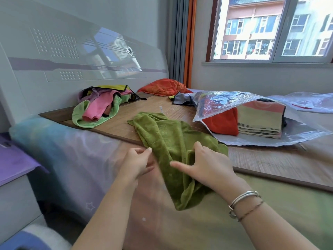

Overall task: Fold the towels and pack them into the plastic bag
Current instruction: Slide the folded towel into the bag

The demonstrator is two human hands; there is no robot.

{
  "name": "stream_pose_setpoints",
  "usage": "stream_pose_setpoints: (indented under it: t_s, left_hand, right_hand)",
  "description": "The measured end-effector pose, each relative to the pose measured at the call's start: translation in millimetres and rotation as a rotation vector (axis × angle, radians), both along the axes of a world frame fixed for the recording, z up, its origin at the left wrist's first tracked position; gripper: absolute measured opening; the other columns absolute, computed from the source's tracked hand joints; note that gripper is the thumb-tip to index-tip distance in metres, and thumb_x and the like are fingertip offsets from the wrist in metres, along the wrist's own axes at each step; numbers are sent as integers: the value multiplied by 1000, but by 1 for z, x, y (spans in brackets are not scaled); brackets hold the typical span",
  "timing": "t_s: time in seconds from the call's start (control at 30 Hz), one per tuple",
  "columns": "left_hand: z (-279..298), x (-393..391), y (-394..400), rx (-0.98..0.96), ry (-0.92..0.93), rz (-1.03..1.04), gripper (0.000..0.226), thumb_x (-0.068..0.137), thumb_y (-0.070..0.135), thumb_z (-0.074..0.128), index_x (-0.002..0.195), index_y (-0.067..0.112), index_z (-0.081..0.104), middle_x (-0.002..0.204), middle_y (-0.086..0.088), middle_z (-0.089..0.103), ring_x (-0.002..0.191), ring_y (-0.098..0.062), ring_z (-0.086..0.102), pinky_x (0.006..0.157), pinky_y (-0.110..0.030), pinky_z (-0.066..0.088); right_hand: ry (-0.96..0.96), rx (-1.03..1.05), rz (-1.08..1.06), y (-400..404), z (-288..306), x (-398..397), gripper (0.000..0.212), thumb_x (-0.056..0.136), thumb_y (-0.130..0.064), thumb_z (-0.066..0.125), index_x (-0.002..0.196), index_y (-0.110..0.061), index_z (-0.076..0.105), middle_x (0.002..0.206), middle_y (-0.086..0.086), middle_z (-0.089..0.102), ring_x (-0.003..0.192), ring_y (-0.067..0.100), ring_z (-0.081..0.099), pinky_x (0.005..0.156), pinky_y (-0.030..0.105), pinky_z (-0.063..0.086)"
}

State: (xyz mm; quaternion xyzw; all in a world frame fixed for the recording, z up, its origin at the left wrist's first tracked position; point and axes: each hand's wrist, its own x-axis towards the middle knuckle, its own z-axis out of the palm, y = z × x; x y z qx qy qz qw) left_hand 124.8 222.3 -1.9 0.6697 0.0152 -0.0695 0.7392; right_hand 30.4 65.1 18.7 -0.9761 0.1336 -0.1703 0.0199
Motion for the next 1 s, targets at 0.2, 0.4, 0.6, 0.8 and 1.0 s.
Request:
stream_pose_setpoints:
  t_s: [0.2,0.4,0.6,0.8,1.0]
  left_hand:
    - [7,8,-12,-309,165,-119,16,97,19,57,87,7,60,60,-4,67,43,-7,58,38,-14,43]
    - [4,11,-23,-510,349,-220,18,93,27,61,85,12,56,63,0,59,59,-8,47,42,-13,44]
    - [15,-3,-25,-671,361,-183,12,89,17,66,91,7,59,84,-10,59,77,-24,58,85,-41,52]
    - [16,-7,-5,-895,350,-42,10,91,6,55,82,9,60,78,-3,60,80,-18,59,63,-35,47]
    - [11,-2,6,-1036,187,-16,26,94,30,57,114,16,66,111,-12,69,105,-28,64,90,-47,48]
  right_hand:
    - [100,104,131,-20,0,0,19,85,-34,55,77,-21,44,79,-7,56,76,17,57,55,30,39]
    - [314,314,144,-44,26,-37,27,79,-33,64,97,-13,66,94,3,65,92,19,62,81,33,52]
    - [204,337,-14,-71,23,-58,19,77,-35,64,74,-17,59,77,-3,61,73,13,59,73,35,52]
    - [154,222,-125,-75,17,-61,21,76,-41,62,79,-21,57,81,-4,59,78,16,59,73,37,54]
    - [189,224,-45,-68,15,-55,28,78,-50,61,80,-23,54,80,-7,57,78,13,58,68,33,50]
